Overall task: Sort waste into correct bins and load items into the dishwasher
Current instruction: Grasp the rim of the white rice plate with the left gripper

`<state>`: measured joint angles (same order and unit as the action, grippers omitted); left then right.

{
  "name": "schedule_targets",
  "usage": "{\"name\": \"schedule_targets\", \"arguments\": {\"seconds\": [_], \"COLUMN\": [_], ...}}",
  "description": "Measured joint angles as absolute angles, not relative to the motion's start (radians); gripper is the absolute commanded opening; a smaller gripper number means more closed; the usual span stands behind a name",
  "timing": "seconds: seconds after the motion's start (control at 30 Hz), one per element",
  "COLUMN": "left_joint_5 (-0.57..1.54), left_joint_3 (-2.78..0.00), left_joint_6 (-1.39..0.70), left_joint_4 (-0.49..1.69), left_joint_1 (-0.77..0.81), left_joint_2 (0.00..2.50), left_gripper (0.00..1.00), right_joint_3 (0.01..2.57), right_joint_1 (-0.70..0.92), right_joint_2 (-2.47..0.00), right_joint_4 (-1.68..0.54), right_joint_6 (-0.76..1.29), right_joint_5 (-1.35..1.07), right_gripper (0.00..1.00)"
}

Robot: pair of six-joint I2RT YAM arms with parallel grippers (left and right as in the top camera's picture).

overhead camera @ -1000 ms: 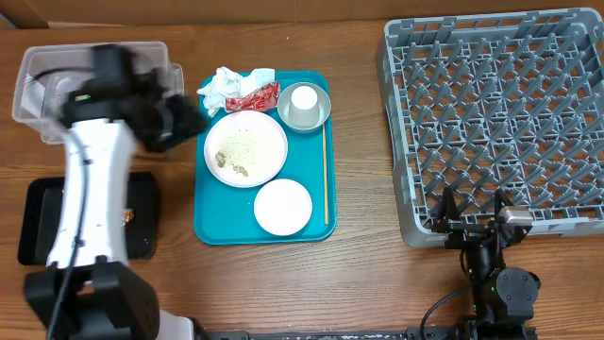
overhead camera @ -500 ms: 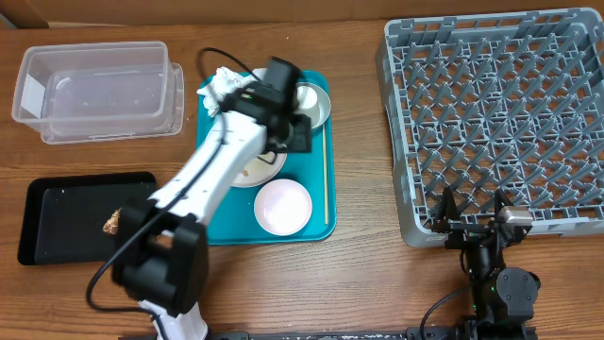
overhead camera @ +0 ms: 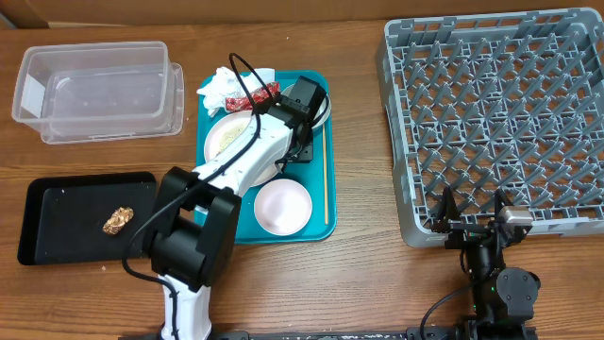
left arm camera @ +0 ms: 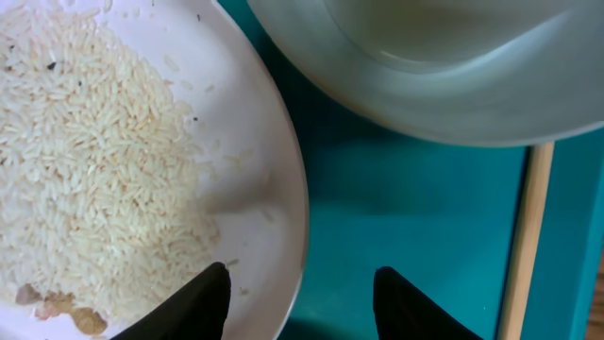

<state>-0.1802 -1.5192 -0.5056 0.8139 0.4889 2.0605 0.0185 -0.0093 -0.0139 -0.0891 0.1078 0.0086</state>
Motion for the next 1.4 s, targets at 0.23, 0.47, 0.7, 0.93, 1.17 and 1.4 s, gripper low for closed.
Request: {"name": "schedule_targets", "arguments": {"seconds": [0.23,0.47,0.7,0.93,1.17,1.4], "left_joint_5": [-0.192,-0.184,-0.184,-0.2,-0.23,-0.244], "left_joint_3": [-1.519,-1.519,-1.519,-1.519,-1.569,-1.657], "left_joint_6": [-0.517,-0.519,-0.528,-0.525,-0.519,-0.522], "left_joint_4": [0.814,0.818,0.817,0.833,0.937,1.028], "left_joint_1": [0.489,0.489,0.489,0.489,0.489,0.489], "left_joint_2": [2.067,2.123,2.123,2.123,2.124,2.127], "left_gripper": [0.5,0.48,0.26,0.14,0.04,0.04], "right_joint_3": [0.019,0.019,0.019,0.019,0.019,0.019], "right_joint_1": [-0.009,-0.01,-0.01,-0.009,-0.009,-0.01], "right_joint_2": [-0.014,-0.014,-0.014,-0.014,-0.014,-0.014], "right_joint_4": [-0.089,-0.089,-0.09,-0.089,-0.089,-0.089], "right_joint_6": [0.108,0.108,0.107,0.107,0.108,0.107], "right_joint_5": [0.008,0.008,0.009,0.009,0.008,0.008], "right_gripper": [1.0,1.0,1.0,1.0,1.0,1.0]}}
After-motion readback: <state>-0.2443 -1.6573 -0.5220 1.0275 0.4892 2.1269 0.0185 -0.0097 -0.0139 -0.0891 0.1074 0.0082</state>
